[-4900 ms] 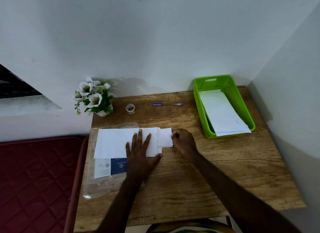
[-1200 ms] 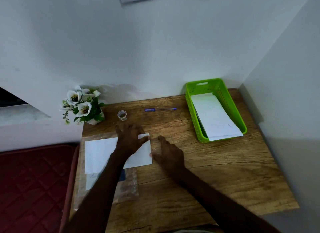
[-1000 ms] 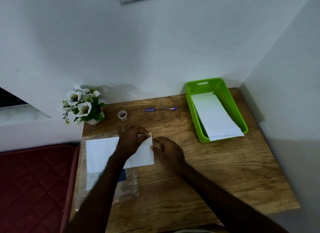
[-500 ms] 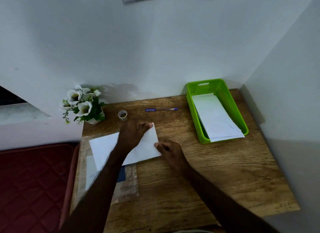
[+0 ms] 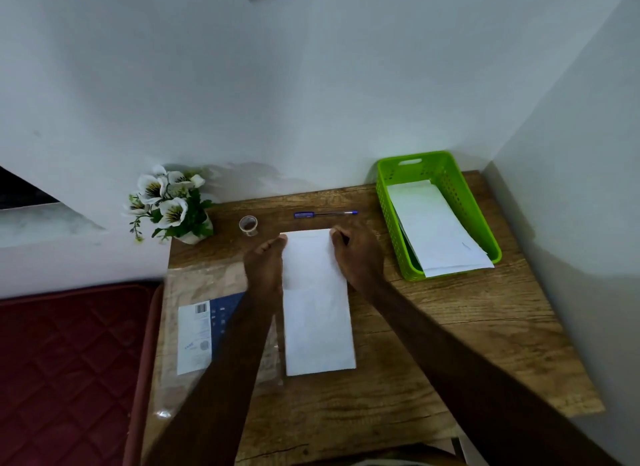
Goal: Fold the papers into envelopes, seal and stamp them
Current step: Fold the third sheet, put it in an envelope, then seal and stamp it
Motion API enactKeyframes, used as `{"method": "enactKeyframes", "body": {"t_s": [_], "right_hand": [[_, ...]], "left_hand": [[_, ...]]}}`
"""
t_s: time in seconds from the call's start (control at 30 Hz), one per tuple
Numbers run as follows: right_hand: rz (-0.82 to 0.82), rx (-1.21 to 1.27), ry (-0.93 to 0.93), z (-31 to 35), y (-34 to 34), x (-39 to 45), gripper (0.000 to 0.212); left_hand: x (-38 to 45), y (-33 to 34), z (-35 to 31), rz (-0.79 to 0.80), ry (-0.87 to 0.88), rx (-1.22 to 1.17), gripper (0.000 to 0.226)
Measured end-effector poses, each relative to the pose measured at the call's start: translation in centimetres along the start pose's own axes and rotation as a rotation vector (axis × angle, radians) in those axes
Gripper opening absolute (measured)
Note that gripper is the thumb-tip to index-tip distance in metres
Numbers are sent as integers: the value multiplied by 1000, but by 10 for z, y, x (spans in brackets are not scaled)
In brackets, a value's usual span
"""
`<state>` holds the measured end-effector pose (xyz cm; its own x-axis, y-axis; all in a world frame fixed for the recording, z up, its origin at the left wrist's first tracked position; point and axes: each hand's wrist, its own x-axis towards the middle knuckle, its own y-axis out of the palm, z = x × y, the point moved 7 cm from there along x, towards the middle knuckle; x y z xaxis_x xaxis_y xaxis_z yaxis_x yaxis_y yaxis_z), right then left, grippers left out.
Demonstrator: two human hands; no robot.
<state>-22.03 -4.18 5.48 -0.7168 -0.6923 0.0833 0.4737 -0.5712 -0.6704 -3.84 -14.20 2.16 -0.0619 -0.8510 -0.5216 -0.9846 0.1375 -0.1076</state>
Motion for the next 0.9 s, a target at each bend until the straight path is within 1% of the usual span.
{"method": "enactKeyframes", "body": {"t_s": [0.07, 0.1, 0.2, 0.3, 0.43, 0.47, 0.53, 0.6, 0.67, 0.73, 0.83, 0.9], "right_hand": [[9, -62, 21, -11, 8, 2, 22], [12, -94, 24, -16, 10, 3, 22], [-1, -149, 26, -26, 14, 4, 22], [-5, -170, 42, -29, 15, 2, 16], [-7, -130, 42, -33, 18, -1, 9], [-6, -126, 35, -34, 18, -1, 12], [-8, -133, -3, -32, 19, -2, 24], [-8, -162, -48, -31, 21, -3, 26], [4, -221, -81, -30, 23, -4, 20], [0, -252, -101, -25, 22, -4, 15], [2, -269, -102, -16, 19, -5, 14], [-2, -281, -115, -14, 17, -7, 16]], "left_hand": [[-4, -2, 6, -73, 88, 121, 22], [-6, -2, 7, -97, 145, 224, 25], [-13, 0, 5, -130, 295, 508, 23], [-14, 0, 0, -174, 380, 669, 22], [-16, 3, -4, -184, 433, 708, 14], [-14, 3, -3, -188, 435, 718, 13], [-14, 3, -4, -196, 475, 745, 11], [-16, 1, -9, -231, 547, 794, 16], [-17, -3, -17, -298, 594, 859, 28], [-12, -10, -27, -368, 612, 928, 35], [4, -19, -41, -435, 662, 1001, 36], [14, -21, -45, -409, 656, 1013, 33]]}}
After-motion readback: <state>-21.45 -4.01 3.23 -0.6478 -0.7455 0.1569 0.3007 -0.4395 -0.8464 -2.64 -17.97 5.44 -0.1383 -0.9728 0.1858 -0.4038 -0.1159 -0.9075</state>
